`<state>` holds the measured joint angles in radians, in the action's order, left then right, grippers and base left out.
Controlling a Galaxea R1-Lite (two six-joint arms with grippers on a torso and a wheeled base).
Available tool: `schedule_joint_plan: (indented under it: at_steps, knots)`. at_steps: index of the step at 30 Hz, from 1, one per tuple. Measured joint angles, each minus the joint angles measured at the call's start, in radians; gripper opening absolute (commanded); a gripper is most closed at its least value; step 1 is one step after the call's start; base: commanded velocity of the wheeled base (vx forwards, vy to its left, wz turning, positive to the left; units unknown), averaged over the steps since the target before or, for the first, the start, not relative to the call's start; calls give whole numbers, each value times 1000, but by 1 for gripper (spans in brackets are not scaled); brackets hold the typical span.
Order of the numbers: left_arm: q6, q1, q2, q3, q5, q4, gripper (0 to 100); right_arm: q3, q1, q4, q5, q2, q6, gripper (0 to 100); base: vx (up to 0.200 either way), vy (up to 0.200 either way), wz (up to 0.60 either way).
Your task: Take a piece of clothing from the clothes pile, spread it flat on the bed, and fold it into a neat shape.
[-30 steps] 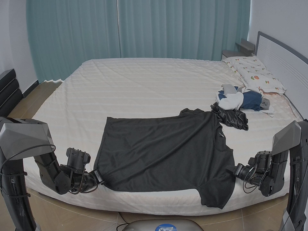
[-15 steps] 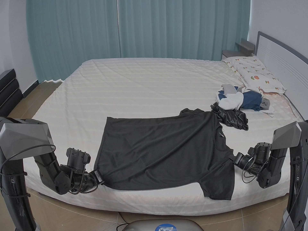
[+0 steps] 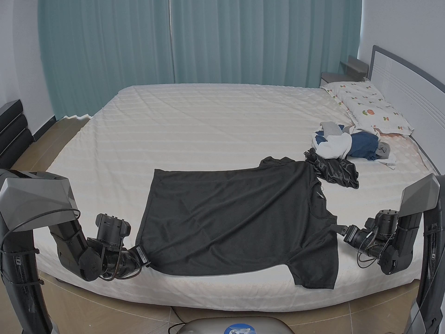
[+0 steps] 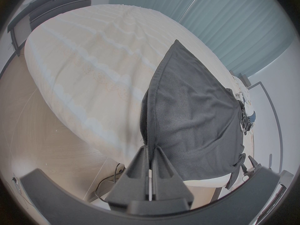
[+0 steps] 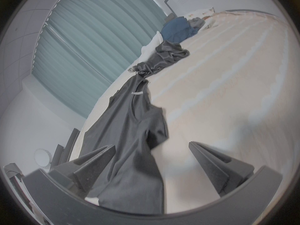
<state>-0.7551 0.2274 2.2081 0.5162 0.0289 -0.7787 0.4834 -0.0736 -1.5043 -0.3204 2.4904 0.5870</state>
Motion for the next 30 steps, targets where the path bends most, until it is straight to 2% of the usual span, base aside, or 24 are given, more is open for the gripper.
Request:
schedule_joint_plan:
  at_steps: [4, 10, 17, 23, 29, 30]
  knots:
    - [0, -1, 0, 0, 0, 0, 0, -113, -10, -30, -52, -32, -19, 100, 0, 0, 0]
    - [-3, 0, 0, 1, 0, 2, 0, -241, 22, -49, -97, -52, -106, 100, 0, 0, 0]
    - [-4, 0, 0, 3, 0, 3, 0, -259, 55, -50, -106, -40, -113, 100, 0, 0, 0]
    - [-4, 0, 0, 4, 0, 3, 0, -244, 61, -50, -137, -24, -116, 100, 0, 0, 0]
    - [-4, 0, 0, 5, 0, 3, 0, -226, 64, -49, -140, -9, -140, 100, 0, 0, 0]
    - [-4, 0, 0, 5, 0, 3, 0, -224, 64, -50, -140, -6, -155, 0, 0, 0, 0]
